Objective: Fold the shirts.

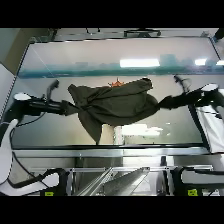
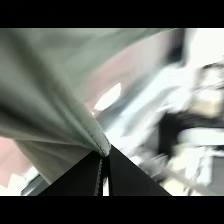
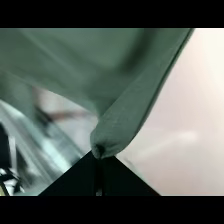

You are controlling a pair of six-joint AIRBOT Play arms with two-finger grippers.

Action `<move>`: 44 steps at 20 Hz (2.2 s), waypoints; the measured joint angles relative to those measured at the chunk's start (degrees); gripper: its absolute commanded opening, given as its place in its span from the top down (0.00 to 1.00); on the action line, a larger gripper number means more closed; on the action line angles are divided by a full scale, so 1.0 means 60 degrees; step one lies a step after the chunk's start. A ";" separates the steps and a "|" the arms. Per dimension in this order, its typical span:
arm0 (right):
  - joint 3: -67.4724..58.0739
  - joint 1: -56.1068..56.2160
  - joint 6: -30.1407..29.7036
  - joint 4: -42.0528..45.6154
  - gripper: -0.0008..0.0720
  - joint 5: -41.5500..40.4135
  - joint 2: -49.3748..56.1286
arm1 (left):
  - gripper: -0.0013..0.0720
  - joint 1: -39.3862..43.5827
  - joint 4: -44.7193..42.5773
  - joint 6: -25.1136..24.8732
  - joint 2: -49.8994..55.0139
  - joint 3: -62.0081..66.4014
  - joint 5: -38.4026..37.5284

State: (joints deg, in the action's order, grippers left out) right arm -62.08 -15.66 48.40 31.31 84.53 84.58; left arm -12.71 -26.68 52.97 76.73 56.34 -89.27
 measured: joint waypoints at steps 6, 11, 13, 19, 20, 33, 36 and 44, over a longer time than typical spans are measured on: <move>-0.2816 -0.2149 -0.0259 -0.3996 0.97 0.0044 -0.4619 | 0.95 -0.2040 0.7249 -0.0474 -0.2932 0.3078 -0.1504; -0.4834 -0.3861 0.0033 -0.4656 0.97 -0.1508 -0.7114 | 0.95 -0.5508 1.1012 0.0036 -0.4415 0.5227 -0.1293; -0.5220 -0.4149 0.0321 -0.4200 0.97 -0.2044 -0.7468 | 0.95 -0.6783 1.1500 0.0280 -0.4707 0.5340 -0.1082; -0.4597 -0.3446 0.0743 -0.3275 0.97 -0.1934 -0.6193 | 0.95 -0.5814 0.7887 0.0135 -0.3887 0.4415 -0.0018; -0.4269 -0.2983 0.0699 -0.3034 0.97 -0.1876 -0.5737 | 0.95 -0.5151 0.7085 0.0000 -0.3530 0.4200 0.0219; -0.3228 -0.0248 0.0189 -0.1220 0.97 -0.4095 0.3213 | 0.97 -0.0991 0.1592 -0.0783 0.4273 0.5184 0.4415; -0.4368 -0.0157 0.0543 -0.1104 0.97 -0.4528 0.4160 | 0.97 -0.0852 0.0994 -0.0219 0.5490 0.6703 0.4703; -0.5625 0.0266 0.1741 0.1621 0.97 -0.4583 0.4670 | 0.96 -0.0178 -0.2470 0.1286 0.6561 0.9103 0.4878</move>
State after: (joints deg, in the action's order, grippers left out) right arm -95.83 -14.06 58.85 41.04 57.04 112.60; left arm -13.78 -41.50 60.69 116.09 110.96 -60.01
